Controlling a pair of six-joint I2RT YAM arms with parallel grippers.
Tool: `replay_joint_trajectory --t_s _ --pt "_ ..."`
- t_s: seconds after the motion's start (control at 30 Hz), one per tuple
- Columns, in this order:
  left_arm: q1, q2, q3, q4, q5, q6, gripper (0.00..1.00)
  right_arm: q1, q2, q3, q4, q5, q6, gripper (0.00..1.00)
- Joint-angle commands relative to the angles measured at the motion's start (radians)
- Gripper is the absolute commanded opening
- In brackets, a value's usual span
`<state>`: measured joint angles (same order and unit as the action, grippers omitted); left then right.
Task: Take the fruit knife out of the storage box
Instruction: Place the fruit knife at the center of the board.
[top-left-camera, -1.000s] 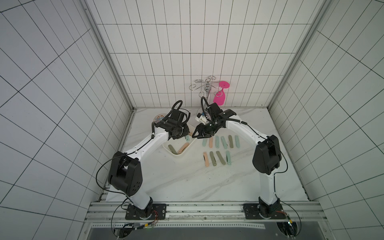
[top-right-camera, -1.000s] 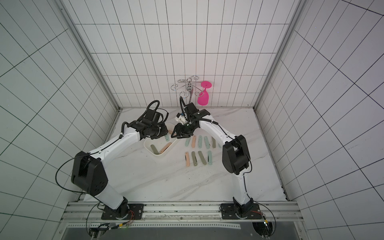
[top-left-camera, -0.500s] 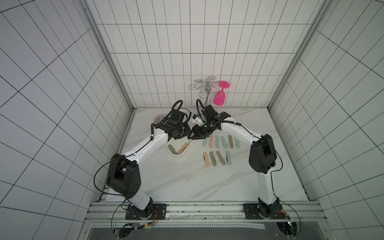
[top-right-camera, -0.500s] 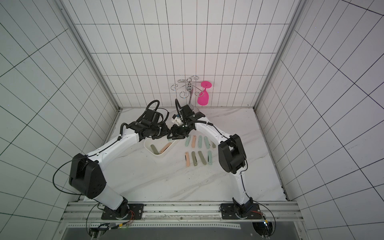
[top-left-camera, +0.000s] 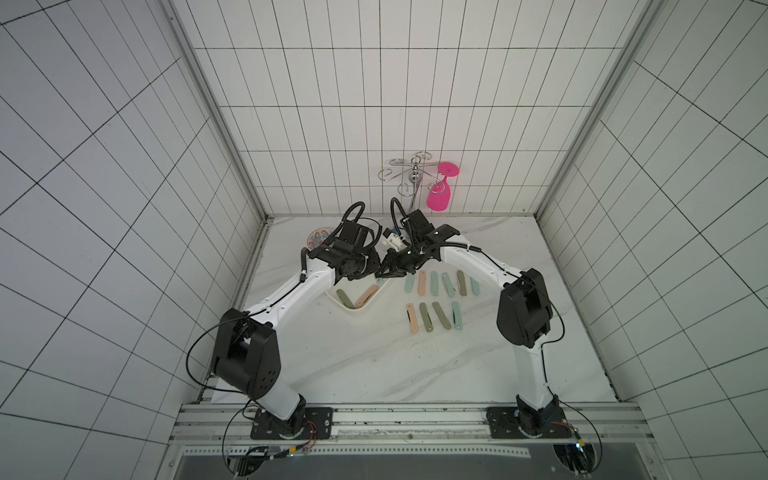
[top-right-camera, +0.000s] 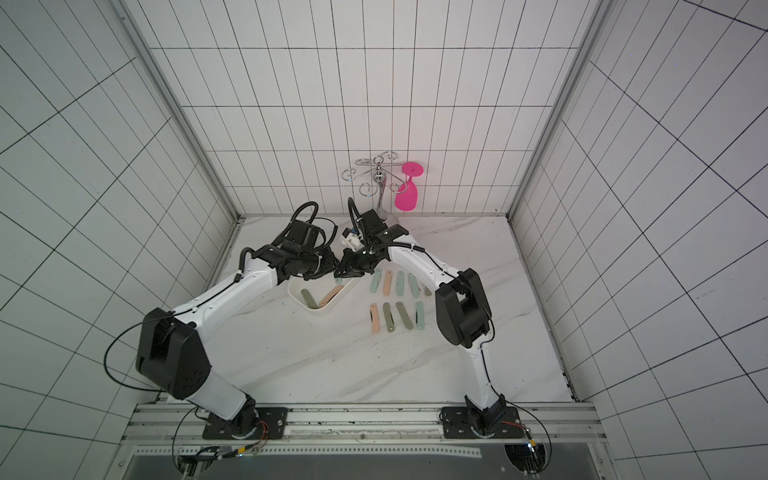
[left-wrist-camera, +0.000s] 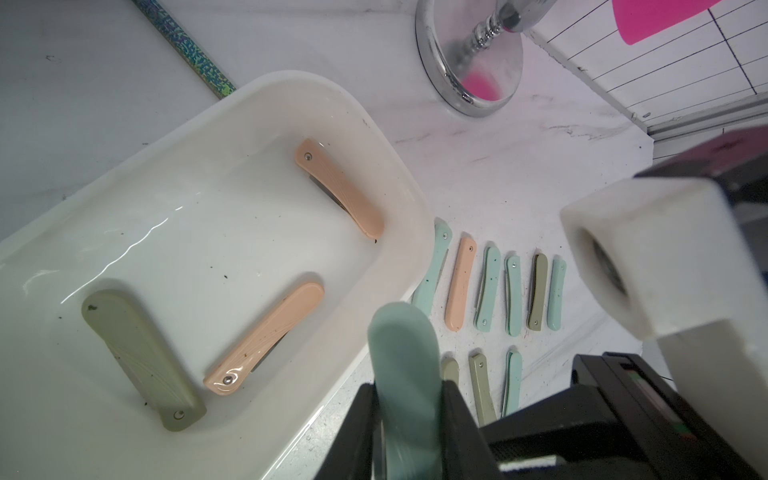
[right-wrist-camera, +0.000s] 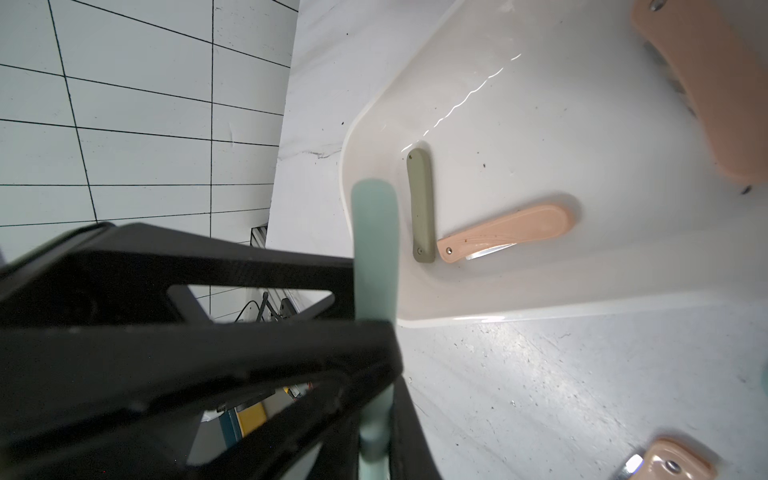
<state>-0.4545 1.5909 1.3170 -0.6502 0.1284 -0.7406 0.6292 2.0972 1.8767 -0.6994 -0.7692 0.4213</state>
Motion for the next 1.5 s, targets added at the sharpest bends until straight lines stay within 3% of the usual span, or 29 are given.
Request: replay_joint_trajectory --t_s 0.0,0.33,0.57,1.0,1.47 --pt "-0.006 -0.04 -0.01 0.032 0.021 0.021 0.23 0.009 -0.013 -0.008 0.017 0.017 -0.019 0.0" --pt "0.026 -0.134 -0.076 0.081 -0.012 0.117 0.52 -0.028 -0.112 -0.06 -0.052 0.046 -0.07 0.0" --pt "0.048 -0.219 -0.126 0.095 -0.078 0.193 0.64 -0.1 -0.195 -0.161 -0.128 0.076 -0.098 0.0" --pt "0.074 -0.254 -0.195 0.137 -0.003 0.239 0.64 -0.373 -0.399 -0.56 -0.248 0.181 -0.166 0.0" --pt "0.088 -0.184 -0.174 0.146 0.097 0.242 0.62 -0.446 -0.352 -0.725 -0.274 0.473 -0.151 0.0"
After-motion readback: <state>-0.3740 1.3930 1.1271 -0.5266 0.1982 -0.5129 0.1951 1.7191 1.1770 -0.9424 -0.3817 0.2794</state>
